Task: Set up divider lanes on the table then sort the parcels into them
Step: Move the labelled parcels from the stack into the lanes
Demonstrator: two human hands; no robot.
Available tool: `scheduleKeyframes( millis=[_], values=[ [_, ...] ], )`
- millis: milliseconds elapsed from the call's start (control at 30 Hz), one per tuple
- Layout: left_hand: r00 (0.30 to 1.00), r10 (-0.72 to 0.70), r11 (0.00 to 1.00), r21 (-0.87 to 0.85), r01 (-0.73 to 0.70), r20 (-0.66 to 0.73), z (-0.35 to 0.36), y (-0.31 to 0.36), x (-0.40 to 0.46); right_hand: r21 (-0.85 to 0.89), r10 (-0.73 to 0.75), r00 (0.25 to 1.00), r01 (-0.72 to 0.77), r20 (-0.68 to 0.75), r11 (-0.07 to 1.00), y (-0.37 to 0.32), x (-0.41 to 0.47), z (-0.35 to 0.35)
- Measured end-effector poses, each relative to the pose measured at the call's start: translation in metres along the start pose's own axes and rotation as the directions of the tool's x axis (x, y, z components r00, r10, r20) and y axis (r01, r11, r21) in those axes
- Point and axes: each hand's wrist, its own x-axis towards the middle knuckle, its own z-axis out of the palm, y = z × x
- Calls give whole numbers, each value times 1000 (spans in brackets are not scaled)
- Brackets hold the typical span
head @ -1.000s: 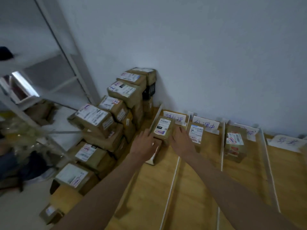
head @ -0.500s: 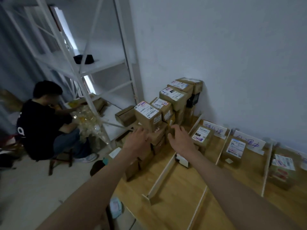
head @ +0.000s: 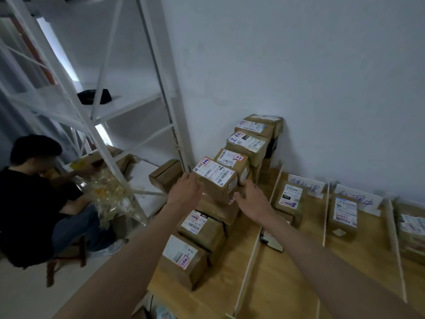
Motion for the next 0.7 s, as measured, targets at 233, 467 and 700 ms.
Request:
scheduleKeyframes(
  millis=[233, 467, 700],
  values=[
    [995, -94, 951, -292, 101, 37, 12, -28, 82, 176, 184, 981, -170, -67, 970, -18, 41, 34],
    [961, -78, 782, -582, 224, 264, 29, -40, 104, 343, 324, 946, -294, -33, 892, -37, 52, 60],
    [963, 37, 739, -655, 155, 268, 23, -42, 94, 496, 363, 912, -231, -189, 837, -38, 46, 70]
  ],
)
